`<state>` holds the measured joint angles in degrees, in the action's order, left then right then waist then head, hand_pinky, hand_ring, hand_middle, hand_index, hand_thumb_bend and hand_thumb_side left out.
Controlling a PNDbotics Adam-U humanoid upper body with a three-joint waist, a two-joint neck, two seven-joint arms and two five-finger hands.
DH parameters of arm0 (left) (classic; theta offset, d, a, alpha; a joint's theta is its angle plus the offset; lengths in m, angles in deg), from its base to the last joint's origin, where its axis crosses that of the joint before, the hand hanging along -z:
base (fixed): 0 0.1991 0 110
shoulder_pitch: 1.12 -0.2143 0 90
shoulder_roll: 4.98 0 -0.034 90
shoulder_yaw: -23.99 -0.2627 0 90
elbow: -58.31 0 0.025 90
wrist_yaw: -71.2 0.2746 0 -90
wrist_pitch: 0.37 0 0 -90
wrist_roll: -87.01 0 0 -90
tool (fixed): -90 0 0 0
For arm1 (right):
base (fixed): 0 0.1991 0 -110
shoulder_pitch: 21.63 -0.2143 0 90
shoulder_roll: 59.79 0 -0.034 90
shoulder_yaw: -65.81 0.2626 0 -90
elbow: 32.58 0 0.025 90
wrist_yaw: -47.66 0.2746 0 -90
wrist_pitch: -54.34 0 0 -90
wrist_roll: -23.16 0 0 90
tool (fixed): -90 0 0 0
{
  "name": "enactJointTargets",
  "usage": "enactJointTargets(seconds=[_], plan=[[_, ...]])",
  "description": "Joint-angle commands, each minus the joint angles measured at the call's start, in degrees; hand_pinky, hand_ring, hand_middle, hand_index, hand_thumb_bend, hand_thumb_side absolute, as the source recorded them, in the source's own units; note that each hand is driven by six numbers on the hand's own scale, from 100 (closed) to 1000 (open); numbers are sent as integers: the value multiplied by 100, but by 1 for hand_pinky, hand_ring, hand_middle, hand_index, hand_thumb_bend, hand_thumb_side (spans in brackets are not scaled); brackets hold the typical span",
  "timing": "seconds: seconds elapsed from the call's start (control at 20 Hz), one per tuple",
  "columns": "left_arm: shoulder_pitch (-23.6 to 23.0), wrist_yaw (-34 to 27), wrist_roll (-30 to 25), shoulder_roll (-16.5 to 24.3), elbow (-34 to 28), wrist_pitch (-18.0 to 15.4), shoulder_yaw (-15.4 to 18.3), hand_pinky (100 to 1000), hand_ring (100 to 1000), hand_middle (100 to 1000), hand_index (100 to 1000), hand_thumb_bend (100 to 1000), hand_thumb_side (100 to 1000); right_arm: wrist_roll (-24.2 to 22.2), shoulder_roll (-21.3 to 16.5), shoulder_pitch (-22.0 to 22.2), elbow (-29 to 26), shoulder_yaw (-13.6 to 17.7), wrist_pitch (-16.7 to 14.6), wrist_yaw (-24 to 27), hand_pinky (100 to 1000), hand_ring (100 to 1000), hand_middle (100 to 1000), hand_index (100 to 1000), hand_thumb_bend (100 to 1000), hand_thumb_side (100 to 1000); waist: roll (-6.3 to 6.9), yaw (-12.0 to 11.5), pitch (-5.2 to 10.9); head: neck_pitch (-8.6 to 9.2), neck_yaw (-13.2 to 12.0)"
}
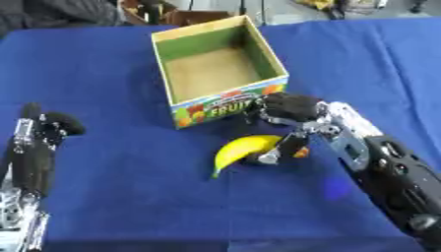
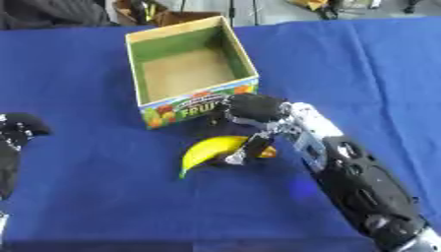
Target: Pick up objects on the table and place them in the box.
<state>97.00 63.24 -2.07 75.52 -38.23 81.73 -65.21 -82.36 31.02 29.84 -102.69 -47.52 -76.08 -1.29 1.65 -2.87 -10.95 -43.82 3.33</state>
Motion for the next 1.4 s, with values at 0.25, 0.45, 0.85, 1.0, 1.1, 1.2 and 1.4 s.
enactJointTargets(seconds=[0.25, 0.45, 0.85, 1.0, 1.1, 1.2, 1.4], plan=[[54, -19, -17, 49, -84, -11, -28, 641, 552, 517, 543, 197, 950, 281, -40, -89, -59, 1, -177, -425, 359, 530, 474, 644, 360, 390, 10, 2, 69, -30, -13], [51, -19, -17, 50, -85, -10, -27, 641, 552, 517, 543, 197, 950, 420, -34, -82, -22, -5, -259, -643, 342, 521, 467, 634, 350, 377, 14, 13, 68, -30, -14], [44, -21, -14, 48, -84, -10, -26, 641, 551, 516, 542, 197, 950, 669, -62, -65, -2, -8, -327, -860, 203, 477, 444, 546, 319, 338, 27, 30, 72, -30, -18], [42, -21, -15, 47, -84, -10, -27, 641, 551, 516, 542, 196, 950, 720, -65, -63, 10, -6, -328, -894, 158, 451, 429, 500, 313, 337, 32, 34, 72, -30, -18], [40, -22, -14, 47, -84, -10, -26, 641, 551, 516, 542, 196, 950, 743, -66, -64, 18, -5, -328, -905, 146, 444, 424, 477, 314, 337, 36, 37, 74, -30, -17], [39, -23, -15, 47, -84, -10, -25, 641, 551, 516, 542, 197, 950, 761, -68, -63, 21, -8, -326, -911, 135, 437, 419, 456, 311, 336, 39, 42, 77, -30, -18], [36, -24, -16, 45, -83, -9, -24, 641, 551, 516, 542, 197, 950, 781, -71, -60, 26, -13, -318, -911, 112, 423, 409, 453, 306, 334, 42, 50, 83, -30, -18]])
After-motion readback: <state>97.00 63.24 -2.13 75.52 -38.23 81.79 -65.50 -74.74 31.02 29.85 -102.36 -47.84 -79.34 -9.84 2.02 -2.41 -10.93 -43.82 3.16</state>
